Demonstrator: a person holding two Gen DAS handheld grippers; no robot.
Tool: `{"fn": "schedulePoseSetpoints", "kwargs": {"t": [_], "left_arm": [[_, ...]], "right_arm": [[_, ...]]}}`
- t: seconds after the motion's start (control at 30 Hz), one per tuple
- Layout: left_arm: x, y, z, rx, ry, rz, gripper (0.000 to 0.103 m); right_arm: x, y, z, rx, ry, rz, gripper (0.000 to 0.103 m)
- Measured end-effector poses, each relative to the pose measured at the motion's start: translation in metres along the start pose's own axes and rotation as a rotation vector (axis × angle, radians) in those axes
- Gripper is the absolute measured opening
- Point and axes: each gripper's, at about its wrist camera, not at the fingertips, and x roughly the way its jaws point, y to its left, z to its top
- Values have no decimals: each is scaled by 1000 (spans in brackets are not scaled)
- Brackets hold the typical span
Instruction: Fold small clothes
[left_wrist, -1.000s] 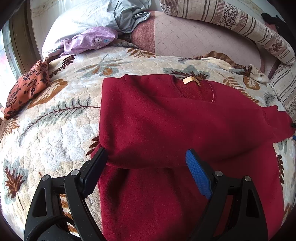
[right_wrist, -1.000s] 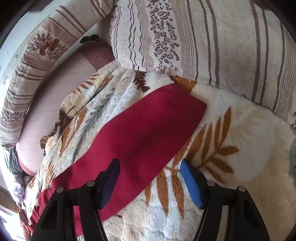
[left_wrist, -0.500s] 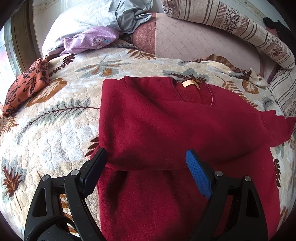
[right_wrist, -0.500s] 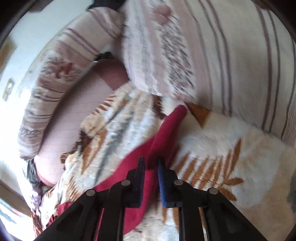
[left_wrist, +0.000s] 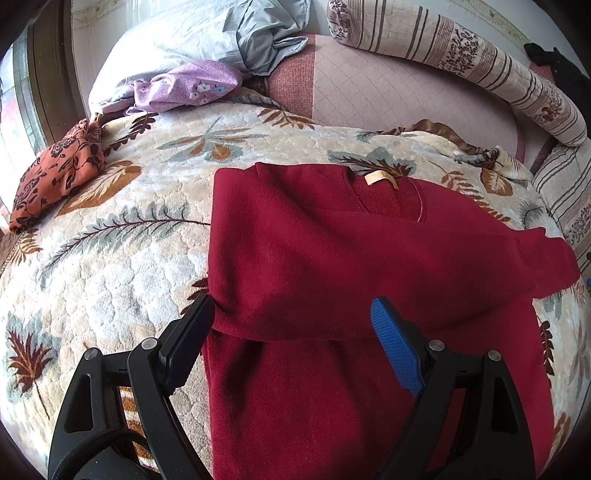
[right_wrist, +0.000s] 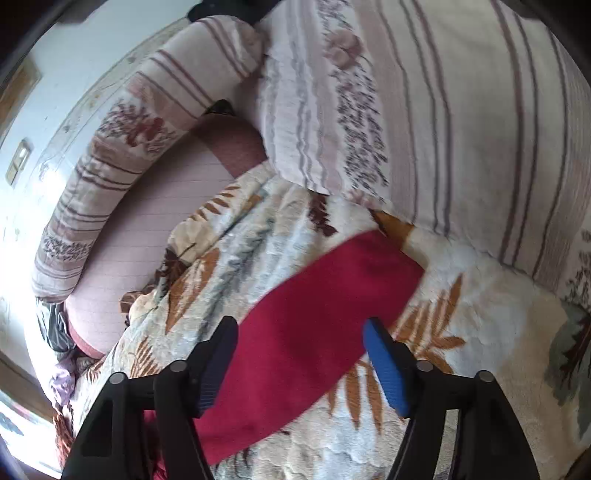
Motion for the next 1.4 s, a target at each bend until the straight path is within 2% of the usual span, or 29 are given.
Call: {"fn": "schedulePoseSetpoints", "kwargs": {"t": [0.1, 0.2, 0.33, 0.4, 0.5, 0.57, 0.6, 0.8, 0.9, 0.93, 1.07, 1.17, 1.23, 1.27, 1.3, 1.33, 1.4], "left_arm": [[4, -1, -1, 2, 10, 5, 87], [8, -5, -2, 13, 15, 7, 87], [12, -12, -4, 29, 30, 2, 87], [13, -15, -5, 42, 33, 5, 87], [12, -16, -4, 52, 32, 3, 87], [10, -15, -3, 48, 28, -1, 87], [8, -14, -3, 44, 25, -2, 87], [-1, -9, 1, 23, 4, -10, 87], [-6, -7, 2, 20, -6, -11, 87], [-7, -7, 2, 19, -8, -12, 87], [-14, -6, 2, 18, -21, -18, 87], [-16, -4, 2, 14, -27, -14, 87], [-13, -3, 3, 7, -20, -15, 87], [-11, -4, 3, 4, -15, -16, 87], [-9, -4, 2, 4, -10, -16, 87], [-8, -6, 2, 7, -6, -15, 87], [-5, -9, 1, 19, -1, -12, 87]], "right_arm": [[18, -34, -1, 86, 56, -28, 69], [36, -57, -2, 176, 74, 9, 69], [48, -51, 9, 104, 27, -5, 68], [57, -45, 14, 74, 9, -13, 56], [66, -44, 17, 97, 17, 20, 26], [65, -46, 19, 144, 30, 63, 18], [62, -46, 20, 156, 25, 82, 15], [23, -24, 23, 143, -10, 219, 12], [5, -1, 22, 86, -21, 283, 8], [0, 9, 22, 53, -26, 289, 8], [-8, 30, 22, -42, -35, 206, 8], [-7, 19, 18, -29, -35, 153, 9], [-4, 4, 13, 9, -1, 149, 14], [2, -4, 11, 24, 29, 134, 26], [9, -12, 9, 40, 62, 117, 45], [16, -22, 6, 64, 94, 103, 51], [25, -40, 0, 122, 113, 97, 51]]}}
